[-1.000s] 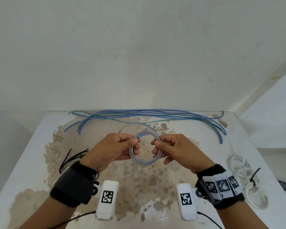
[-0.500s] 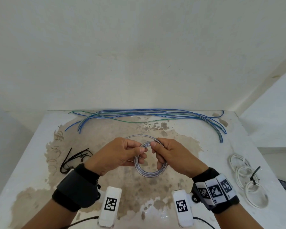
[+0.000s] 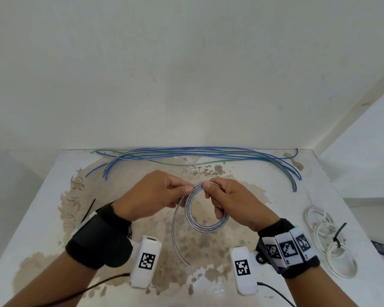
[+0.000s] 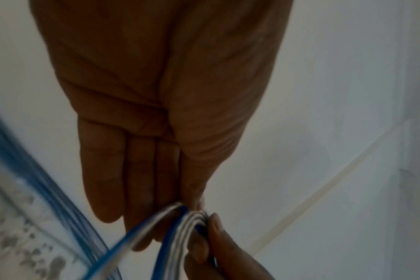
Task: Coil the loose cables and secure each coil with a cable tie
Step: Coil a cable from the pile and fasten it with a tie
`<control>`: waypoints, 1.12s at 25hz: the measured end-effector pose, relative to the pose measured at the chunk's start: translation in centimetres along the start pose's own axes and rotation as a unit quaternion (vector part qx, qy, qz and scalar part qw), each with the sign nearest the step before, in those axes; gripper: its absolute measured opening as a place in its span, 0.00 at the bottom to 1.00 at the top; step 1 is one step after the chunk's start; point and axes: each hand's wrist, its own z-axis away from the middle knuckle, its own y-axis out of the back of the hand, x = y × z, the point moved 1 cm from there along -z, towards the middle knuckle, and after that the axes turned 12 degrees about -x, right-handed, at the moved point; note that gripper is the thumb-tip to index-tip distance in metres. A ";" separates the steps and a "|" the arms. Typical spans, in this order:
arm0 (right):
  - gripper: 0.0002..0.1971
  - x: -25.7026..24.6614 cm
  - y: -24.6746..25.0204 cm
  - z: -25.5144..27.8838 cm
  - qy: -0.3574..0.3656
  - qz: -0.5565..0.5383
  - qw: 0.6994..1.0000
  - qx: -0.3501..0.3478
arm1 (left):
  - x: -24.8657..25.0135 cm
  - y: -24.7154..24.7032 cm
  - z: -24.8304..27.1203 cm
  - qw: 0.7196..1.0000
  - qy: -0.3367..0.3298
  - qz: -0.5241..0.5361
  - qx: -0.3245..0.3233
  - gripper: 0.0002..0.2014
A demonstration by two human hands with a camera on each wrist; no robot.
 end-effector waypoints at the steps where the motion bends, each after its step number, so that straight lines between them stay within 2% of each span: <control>1: 0.17 0.1 -0.1 -0.1 -0.001 0.002 1.000 0.004 | -0.1 -0.4 0.1 0.999 0.013 0.050 0.000 0.08; 5: 0.18 0.3 -0.4 -0.4 0.004 0.003 1.000 -0.011 | -0.5 -1.5 0.4 0.989 0.033 0.143 -0.019 0.10; 9: 0.17 0.4 -0.6 -0.9 0.010 -0.046 0.998 -0.035 | -1.5 -2.0 0.0 0.981 0.050 0.183 -0.041 0.10; 12: 0.18 0.8 -0.9 -1.5 0.028 -0.076 0.997 -0.018 | -2.5 -2.4 -0.6 0.968 0.036 0.247 -0.009 0.10; 14: 0.24 1.7 -0.4 -1.8 0.012 -0.181 0.983 0.031 | -2.9 -2.1 -1.1 0.937 0.009 0.343 0.063 0.10; 16: 0.34 2.9 0.2 -1.9 -0.023 -0.315 0.947 0.059 | -3.1 -1.4 -1.5 0.872 -0.026 0.470 0.136 0.08; 17: 0.38 3.3 0.3 -1.8 -0.037 -0.349 0.935 0.056 | -3.2 -1.0 -1.7 0.835 -0.044 0.524 0.163 0.07; 18: 0.37 3.7 0.0 -1.7 -0.040 -0.361 0.931 0.042 | -3.2 -0.7 -1.9 0.804 -0.061 0.561 0.185 0.06; 19: 0.33 3.8 -0.7 -1.6 -0.027 -0.364 0.931 0.024 | -3.2 -0.6 -2.1 0.784 -0.074 0.582 0.203 0.06; 22: 0.16 3.1 -2.9 -1.8 0.044 -0.352 0.935 0.015 | -2.9 -1.0 -2.7 0.762 -0.089 0.599 0.231 0.05; 25: 0.16 1.8 -3.9 -2.6 0.090 -0.398 0.912 0.047 | -2.7 -1.1 -2.9 0.755 -0.085 0.606 0.234 0.05; 28: 0.18 1.3 -4.4 -2.8 0.108 -0.342 0.931 0.071 | -2.5 -0.1 -2.8 0.755 -0.076 0.604 0.242 0.06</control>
